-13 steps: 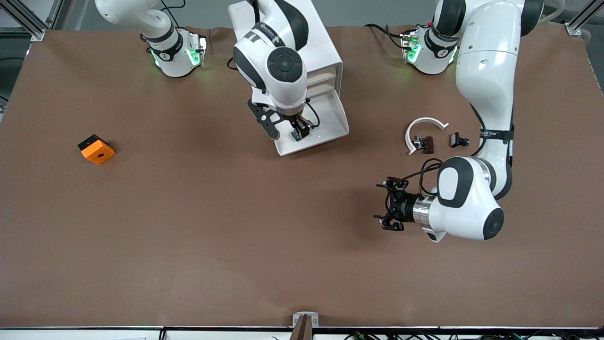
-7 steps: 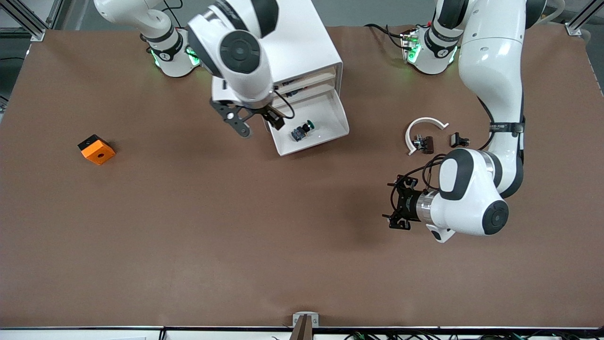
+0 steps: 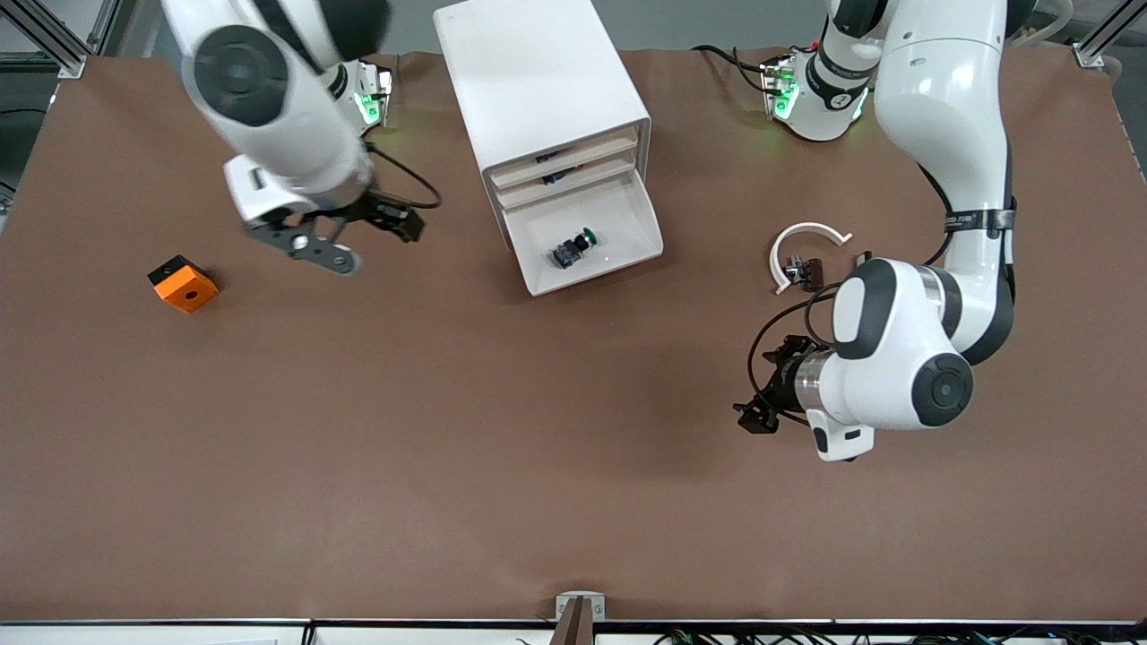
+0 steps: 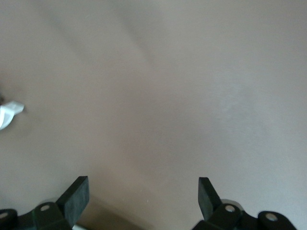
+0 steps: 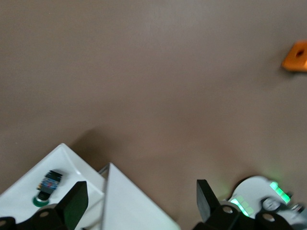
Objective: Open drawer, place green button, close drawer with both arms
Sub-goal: 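Open the right gripper and retract the right arm to rest, then push the open drawer closed with the left gripper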
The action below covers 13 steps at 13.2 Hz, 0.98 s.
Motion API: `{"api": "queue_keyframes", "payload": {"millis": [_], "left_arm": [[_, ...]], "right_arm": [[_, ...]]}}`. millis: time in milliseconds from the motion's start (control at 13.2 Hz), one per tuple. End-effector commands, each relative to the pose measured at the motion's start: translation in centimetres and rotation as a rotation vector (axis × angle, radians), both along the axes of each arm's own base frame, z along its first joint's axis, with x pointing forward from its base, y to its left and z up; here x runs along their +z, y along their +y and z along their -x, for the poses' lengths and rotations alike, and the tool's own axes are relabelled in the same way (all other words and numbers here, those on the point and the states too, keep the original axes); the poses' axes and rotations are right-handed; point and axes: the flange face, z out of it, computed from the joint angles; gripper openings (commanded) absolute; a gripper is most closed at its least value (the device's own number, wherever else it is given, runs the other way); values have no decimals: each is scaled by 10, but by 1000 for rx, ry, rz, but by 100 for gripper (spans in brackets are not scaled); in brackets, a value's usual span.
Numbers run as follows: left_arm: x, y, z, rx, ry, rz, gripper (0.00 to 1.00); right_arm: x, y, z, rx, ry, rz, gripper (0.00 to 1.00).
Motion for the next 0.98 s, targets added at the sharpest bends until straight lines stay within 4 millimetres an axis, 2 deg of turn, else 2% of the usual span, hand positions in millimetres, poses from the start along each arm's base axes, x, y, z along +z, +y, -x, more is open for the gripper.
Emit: {"api": "queue_keyframes", "payload": {"millis": [0,151,303,454,681,757,908], "left_arm": [[9,-15,5,-163,-94,-21,100],[7,-22,7,-278,-124,-20,100],[8,-29,10,-309,-132,-30,100],[-1,-53,22,-363,-140,-64,100],[-14,-74,49,-380,-202,-57,100],[-22,-84,60,-393,-213,-57,100],[-37,-104,76,-425,-207,-59,100]], "right_arm": [[9,-70,-13,181,3,-53,100],[10,-116,-28,248,-5,-84,100],[16,-149,-33,276,-23,-92,100],[20,-167,-35,310,-32,-78,100],[29,-195,-30,332,-48,-76,100],[29,-207,-29,348,-58,-81,100],[22,-219,-29,367,-59,-87,100]]}}
